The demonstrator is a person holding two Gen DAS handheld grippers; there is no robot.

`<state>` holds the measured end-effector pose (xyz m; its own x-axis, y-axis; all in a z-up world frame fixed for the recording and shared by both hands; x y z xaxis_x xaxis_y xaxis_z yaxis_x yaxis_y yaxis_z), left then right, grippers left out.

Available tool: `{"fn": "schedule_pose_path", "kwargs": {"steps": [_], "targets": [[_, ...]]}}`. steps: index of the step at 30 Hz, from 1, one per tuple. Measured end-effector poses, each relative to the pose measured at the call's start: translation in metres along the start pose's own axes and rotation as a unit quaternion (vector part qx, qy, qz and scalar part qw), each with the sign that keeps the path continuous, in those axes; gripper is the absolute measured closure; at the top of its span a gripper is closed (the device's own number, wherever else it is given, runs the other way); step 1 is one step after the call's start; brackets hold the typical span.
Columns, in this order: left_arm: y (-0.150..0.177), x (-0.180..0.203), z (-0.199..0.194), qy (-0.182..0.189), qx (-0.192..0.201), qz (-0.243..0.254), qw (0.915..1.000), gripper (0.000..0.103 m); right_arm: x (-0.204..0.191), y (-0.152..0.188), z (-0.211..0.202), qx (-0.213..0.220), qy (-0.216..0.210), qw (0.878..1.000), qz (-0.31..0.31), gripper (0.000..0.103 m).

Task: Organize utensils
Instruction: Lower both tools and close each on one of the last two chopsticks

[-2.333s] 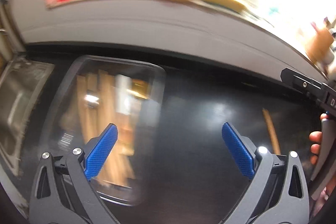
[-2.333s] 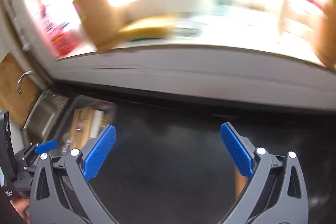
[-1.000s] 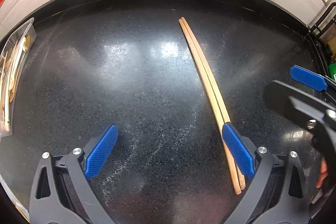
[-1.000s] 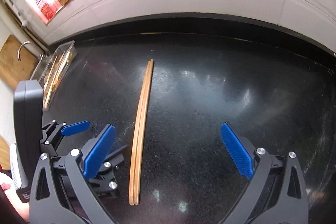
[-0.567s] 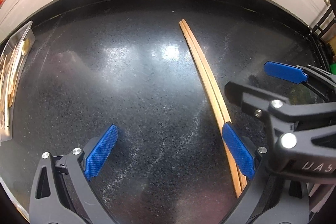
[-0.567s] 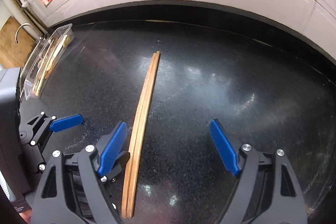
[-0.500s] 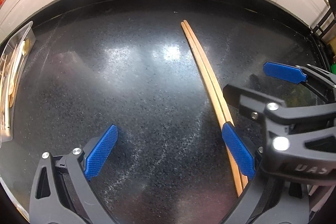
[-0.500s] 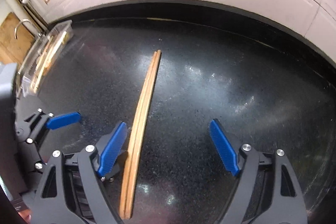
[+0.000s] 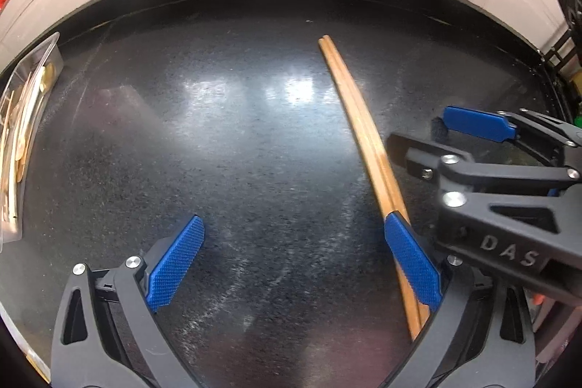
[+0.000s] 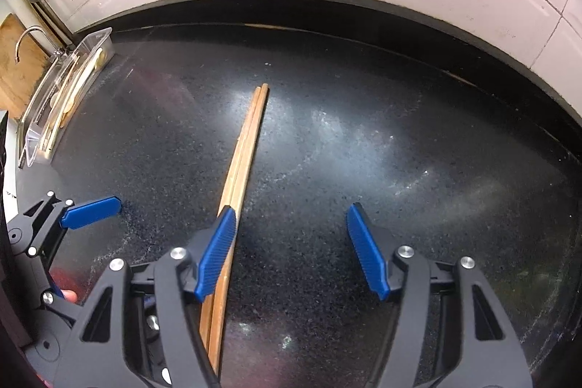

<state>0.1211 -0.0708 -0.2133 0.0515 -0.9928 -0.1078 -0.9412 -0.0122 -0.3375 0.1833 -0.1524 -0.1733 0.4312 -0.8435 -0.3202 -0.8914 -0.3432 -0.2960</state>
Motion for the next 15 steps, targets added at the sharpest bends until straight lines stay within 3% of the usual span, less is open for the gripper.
{"fn": "schedule_pose_path", "kwargs": {"steps": [7, 15], "targets": [[0.0, 0.013, 0.002, -0.001, 0.003, 0.015, 0.9999, 0.006, 0.007, -0.003, -0.009, 0.015, -0.003, 1.0, 0.01, 0.04], [0.003, -0.001, 0.009, -0.021, -0.001, 0.017, 0.9996, 0.006, 0.009, -0.008, -0.016, 0.02, -0.01, 1.0, 0.01, 0.04]]}}
Point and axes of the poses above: each gripper's, at about its wrist camera, not at the fingertips, and z roughly the way its jaws point, x to its right, y to its underside, the point moved 4 cm from there along z, roughly the way its jaws point, and after that the axes turned 9 degrees about -y, right-handed, at the moved point
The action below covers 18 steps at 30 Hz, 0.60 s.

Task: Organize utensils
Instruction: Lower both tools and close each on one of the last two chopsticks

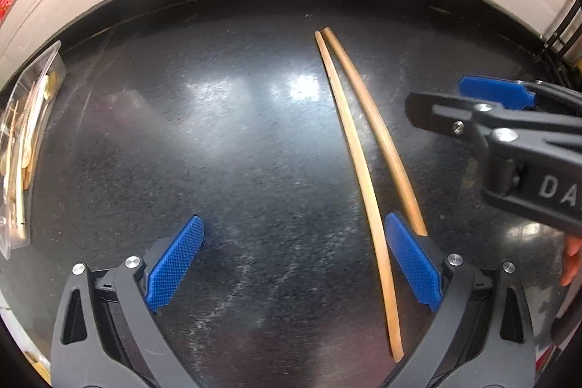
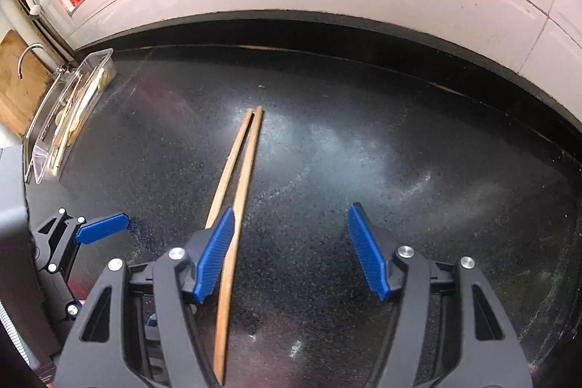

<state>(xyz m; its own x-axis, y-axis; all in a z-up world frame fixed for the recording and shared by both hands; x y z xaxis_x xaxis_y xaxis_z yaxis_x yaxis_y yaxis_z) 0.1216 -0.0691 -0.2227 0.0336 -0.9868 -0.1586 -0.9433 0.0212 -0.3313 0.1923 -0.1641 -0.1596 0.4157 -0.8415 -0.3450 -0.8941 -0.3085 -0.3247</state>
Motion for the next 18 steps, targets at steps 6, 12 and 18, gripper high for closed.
{"fn": "schedule_pose_path", "kwargs": {"steps": [6, 12, 18], "targets": [[0.003, -0.006, 0.0, -0.001, 0.003, 0.001, 1.0, 0.006, -0.013, 0.007, 0.014, -0.03, 0.013, 0.999, -0.016, 0.04], [0.002, -0.012, -0.002, 0.001, 0.013, 0.009, 0.9999, 0.006, -0.012, 0.007, 0.017, -0.032, 0.034, 0.999, -0.019, 0.049], [0.001, -0.015, -0.003, -0.001, 0.01, 0.008, 0.9999, 0.006, -0.019, 0.005, 0.021, -0.033, 0.023, 0.999, -0.017, 0.06]]}}
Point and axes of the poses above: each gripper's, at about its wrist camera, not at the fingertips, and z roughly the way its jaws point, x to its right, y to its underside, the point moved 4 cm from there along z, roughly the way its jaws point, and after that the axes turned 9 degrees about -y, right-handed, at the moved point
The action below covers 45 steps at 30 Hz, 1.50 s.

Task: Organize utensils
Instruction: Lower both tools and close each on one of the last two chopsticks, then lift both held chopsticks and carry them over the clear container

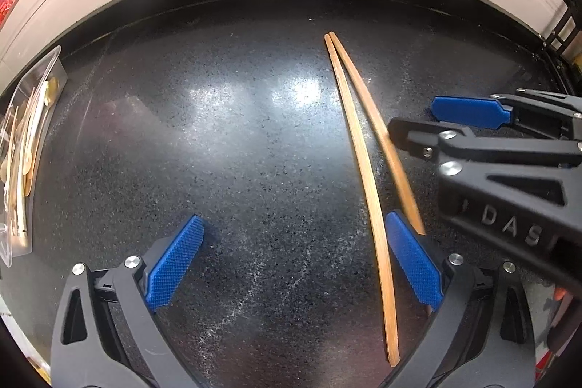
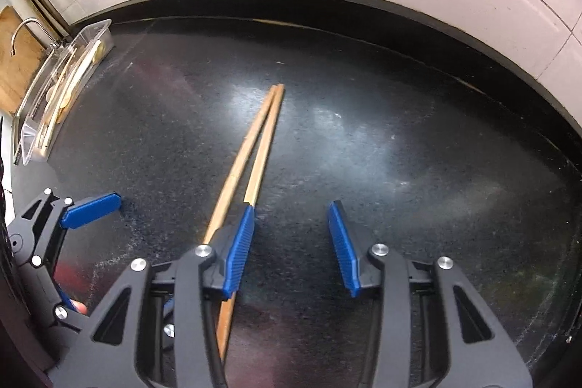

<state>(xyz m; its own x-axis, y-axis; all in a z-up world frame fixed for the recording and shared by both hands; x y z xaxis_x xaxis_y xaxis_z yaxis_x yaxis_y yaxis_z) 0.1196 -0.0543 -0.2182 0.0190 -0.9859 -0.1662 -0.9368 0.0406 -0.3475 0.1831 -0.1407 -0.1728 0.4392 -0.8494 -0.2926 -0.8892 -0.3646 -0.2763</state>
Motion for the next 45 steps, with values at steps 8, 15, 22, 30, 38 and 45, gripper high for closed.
{"fn": "schedule_pose_path", "kwargs": {"steps": [8, 15, 22, 30, 38, 45], "targets": [[-0.003, 0.01, 0.0, -0.001, 0.001, -0.002, 1.0, 0.006, -0.011, -0.006, 0.006, 0.002, 0.003, 1.0, -0.001, 0.059], [-0.003, 0.005, 0.0, -0.004, 0.001, -0.008, 1.0, 0.006, -0.025, -0.003, 0.014, 0.002, 0.025, 1.0, -0.01, 0.048], [-0.003, -0.001, 0.0, -0.004, 0.001, -0.005, 1.0, 0.006, -0.021, -0.004, 0.013, -0.004, 0.05, 0.999, -0.019, 0.078], [-0.014, 0.023, -0.015, 0.004, 0.031, 0.032, 0.999, 0.054, -0.012, -0.003, 0.011, -0.011, 0.037, 0.999, -0.007, 0.094], [-0.021, 0.025, -0.015, 0.033, 0.039, 0.027, 0.9983, 0.097, 0.002, 0.002, 0.002, -0.006, 0.001, 1.0, 0.026, 0.096], [-0.024, 0.019, -0.015, 0.051, 0.029, 0.018, 0.9981, 0.098, 0.015, 0.007, -0.007, 0.001, -0.014, 0.999, 0.046, 0.096]]}}
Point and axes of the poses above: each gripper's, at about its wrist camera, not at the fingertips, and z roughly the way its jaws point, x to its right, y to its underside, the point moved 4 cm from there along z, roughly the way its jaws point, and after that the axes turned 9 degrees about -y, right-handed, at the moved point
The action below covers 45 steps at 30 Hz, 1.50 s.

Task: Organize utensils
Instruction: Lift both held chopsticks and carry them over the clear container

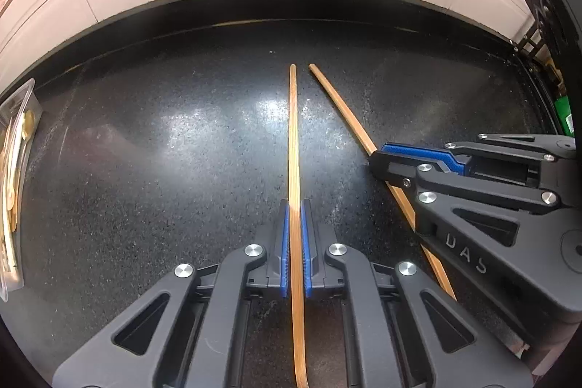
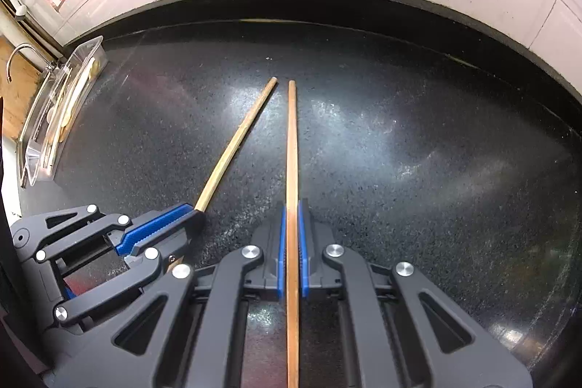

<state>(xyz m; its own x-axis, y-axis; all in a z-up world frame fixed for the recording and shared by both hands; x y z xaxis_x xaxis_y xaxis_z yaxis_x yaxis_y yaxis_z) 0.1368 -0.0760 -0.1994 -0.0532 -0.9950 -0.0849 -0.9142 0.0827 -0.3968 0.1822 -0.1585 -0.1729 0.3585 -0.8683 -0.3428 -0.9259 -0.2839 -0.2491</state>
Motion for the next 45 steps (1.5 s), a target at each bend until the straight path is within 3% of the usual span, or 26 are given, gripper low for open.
{"fn": "schedule_pose_path", "kwargs": {"steps": [4, 16, 28, 45], "targets": [[0.0, -0.006, -0.008, 0.001, 0.003, 0.003, 1.0, 0.098, 0.003, -0.001, -0.007, 0.008, -0.009, 1.0, 0.009, 0.096], [-0.033, -0.059, -0.067, -0.006, 0.067, -0.014, 0.9976, 0.098, -0.023, -0.033, -0.074, 0.073, -0.03, 0.997, -0.018, 0.096], [-0.026, -0.159, -0.099, -0.042, 0.089, -0.065, 0.993, 0.098, -0.129, -0.07, -0.072, 0.084, -0.054, 0.992, -0.075, 0.096], [0.014, -0.319, -0.116, -0.084, 0.09, -0.124, 0.9846, 0.098, -0.29, -0.099, -0.018, 0.069, -0.083, 0.986, -0.128, 0.096]]}}
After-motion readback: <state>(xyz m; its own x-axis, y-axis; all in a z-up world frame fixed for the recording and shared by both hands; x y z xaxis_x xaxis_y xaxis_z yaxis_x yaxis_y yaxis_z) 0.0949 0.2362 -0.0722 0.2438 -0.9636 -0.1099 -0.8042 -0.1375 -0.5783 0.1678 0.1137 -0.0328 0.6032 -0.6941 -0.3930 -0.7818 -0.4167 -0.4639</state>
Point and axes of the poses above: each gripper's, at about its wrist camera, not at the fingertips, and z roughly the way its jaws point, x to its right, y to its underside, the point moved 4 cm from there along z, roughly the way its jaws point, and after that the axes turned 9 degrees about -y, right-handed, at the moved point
